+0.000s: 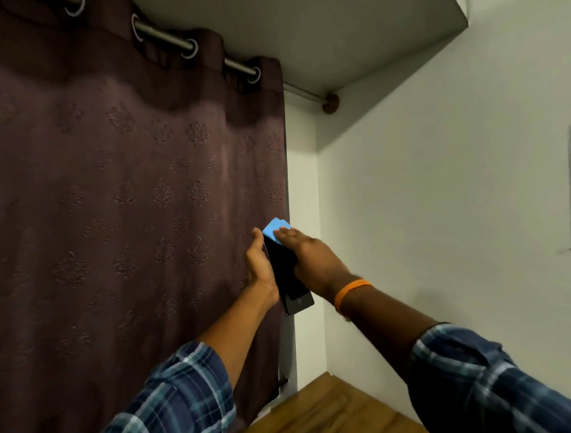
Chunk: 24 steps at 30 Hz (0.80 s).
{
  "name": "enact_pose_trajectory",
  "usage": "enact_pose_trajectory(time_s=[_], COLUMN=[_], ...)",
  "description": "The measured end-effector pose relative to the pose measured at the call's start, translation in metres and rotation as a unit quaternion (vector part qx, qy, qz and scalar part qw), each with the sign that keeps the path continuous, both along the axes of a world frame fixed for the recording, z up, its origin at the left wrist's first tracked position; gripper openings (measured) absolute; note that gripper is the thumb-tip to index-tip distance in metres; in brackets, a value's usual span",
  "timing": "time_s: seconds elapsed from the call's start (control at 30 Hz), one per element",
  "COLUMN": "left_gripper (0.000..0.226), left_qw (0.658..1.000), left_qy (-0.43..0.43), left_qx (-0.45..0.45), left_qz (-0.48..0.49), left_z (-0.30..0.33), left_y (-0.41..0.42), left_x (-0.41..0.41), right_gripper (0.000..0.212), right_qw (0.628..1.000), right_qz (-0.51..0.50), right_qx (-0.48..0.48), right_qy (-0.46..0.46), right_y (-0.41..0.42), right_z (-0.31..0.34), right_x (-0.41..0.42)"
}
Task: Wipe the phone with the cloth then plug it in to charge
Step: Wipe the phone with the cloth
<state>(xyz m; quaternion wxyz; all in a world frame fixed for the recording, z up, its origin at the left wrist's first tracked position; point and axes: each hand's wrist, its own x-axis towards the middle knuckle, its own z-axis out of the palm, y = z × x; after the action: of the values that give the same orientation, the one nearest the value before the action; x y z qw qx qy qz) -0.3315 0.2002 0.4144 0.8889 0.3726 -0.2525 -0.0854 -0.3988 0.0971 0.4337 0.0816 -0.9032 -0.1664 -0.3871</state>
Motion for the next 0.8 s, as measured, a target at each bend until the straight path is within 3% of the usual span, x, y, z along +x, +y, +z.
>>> enact_pose_trajectory(time_s=[0.17, 0.33, 0.57, 0.67, 0.73, 0.8], left_gripper=[0.073, 0.070, 0.082, 0.084, 0.087, 0.089], left_qw=[0.994, 0.987, 0.998, 0.999, 1.000, 1.000], left_qy=[0.056, 0.079, 0.026, 0.021, 0.008, -0.013], left_qx=[0.031, 0.023, 0.007, -0.014, -0.018, -0.003], left_qz=[0.084, 0.139, 0.053, 0.031, 0.002, -0.017], left_z=[-0.002, 0.001, 0.003, -0.001, 0.000, 0.002], left_y=[0.008, 0.024, 0.032, 0.036, 0.040, 0.042], left_x=[0.007, 0.021, 0.025, 0.028, 0.030, 0.030], right_gripper=[0.076, 0.070, 0.059, 0.047, 0.044, 0.052], right_qw=[0.997, 0.981, 0.946, 0.897, 0.892, 0.921], right_qz=[-0.015, -0.043, -0.039, -0.030, -0.050, -0.068], right_qx=[-0.029, -0.183, -0.320, -0.439, -0.446, -0.377], right_qy=[0.069, 0.042, 0.024, 0.032, 0.044, 0.070], right_y=[0.017, 0.011, -0.020, -0.040, -0.051, -0.060], right_z=[-0.025, -0.054, -0.102, -0.122, -0.135, -0.141], right_x=[-0.001, -0.011, -0.016, -0.022, -0.025, -0.027])
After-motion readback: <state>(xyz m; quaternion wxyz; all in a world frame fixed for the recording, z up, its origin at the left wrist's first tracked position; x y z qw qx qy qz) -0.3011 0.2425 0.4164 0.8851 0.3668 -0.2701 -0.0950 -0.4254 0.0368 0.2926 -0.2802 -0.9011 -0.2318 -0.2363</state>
